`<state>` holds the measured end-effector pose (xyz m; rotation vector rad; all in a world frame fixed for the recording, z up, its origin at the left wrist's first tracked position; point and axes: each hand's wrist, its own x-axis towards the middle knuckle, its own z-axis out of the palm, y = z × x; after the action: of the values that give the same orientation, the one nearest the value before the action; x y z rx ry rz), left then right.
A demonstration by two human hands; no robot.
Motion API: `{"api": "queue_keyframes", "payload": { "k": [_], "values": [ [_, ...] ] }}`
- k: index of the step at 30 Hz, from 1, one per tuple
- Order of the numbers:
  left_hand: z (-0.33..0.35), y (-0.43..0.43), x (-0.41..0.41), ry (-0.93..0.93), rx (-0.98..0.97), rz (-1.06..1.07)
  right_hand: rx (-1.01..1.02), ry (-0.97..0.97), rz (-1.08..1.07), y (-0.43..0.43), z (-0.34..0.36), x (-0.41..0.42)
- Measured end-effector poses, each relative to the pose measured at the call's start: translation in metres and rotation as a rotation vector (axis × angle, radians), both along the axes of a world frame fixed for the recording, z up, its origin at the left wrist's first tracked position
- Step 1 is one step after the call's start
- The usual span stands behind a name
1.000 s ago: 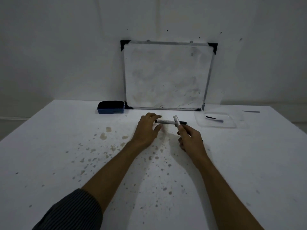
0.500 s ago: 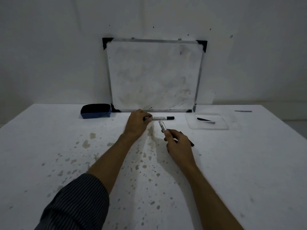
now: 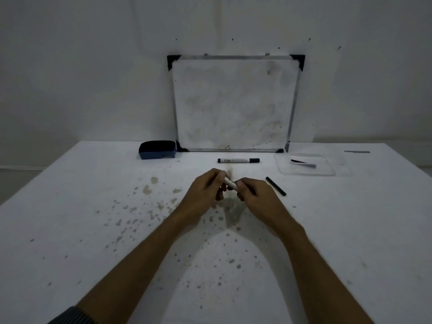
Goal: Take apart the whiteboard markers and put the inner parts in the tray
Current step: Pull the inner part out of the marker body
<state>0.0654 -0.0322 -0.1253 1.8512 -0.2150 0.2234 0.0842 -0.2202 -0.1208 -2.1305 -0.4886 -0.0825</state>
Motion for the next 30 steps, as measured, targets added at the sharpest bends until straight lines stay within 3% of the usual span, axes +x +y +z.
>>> {"api": "queue_keyframes", "payload": {
  "k": [3,8,13,15,20,24,27,30],
  "values": [
    [-0.013,-0.003,-0.015,-0.009,0.048,0.035,-0.01,0.047,0.057,0.003,-0.001,-0.007],
    [-0.02,0.007,-0.022,-0.158,0.356,0.048,0.032,0.084,0.106,-0.001,-0.005,-0.014],
    [-0.015,0.005,-0.018,0.085,0.217,0.084,-0.263,-0.32,-0.057,0.004,-0.006,-0.015],
    [-0.013,0.007,-0.016,0.143,0.183,0.104,-0.286,-0.401,-0.057,0.004,-0.004,-0.014],
    [-0.017,0.014,-0.023,0.011,0.34,0.047,-0.093,-0.016,0.083,0.011,-0.005,-0.014],
    [-0.015,0.025,-0.019,-0.059,0.437,0.05,0.002,0.128,0.133,0.01,-0.003,-0.017],
    [-0.016,0.023,-0.01,-0.039,0.503,0.214,-0.136,-0.015,0.086,0.016,-0.001,-0.017],
    [-0.011,0.028,-0.005,0.124,0.289,0.42,-0.272,-0.22,-0.1,0.0,0.003,-0.014]
  ]
}}
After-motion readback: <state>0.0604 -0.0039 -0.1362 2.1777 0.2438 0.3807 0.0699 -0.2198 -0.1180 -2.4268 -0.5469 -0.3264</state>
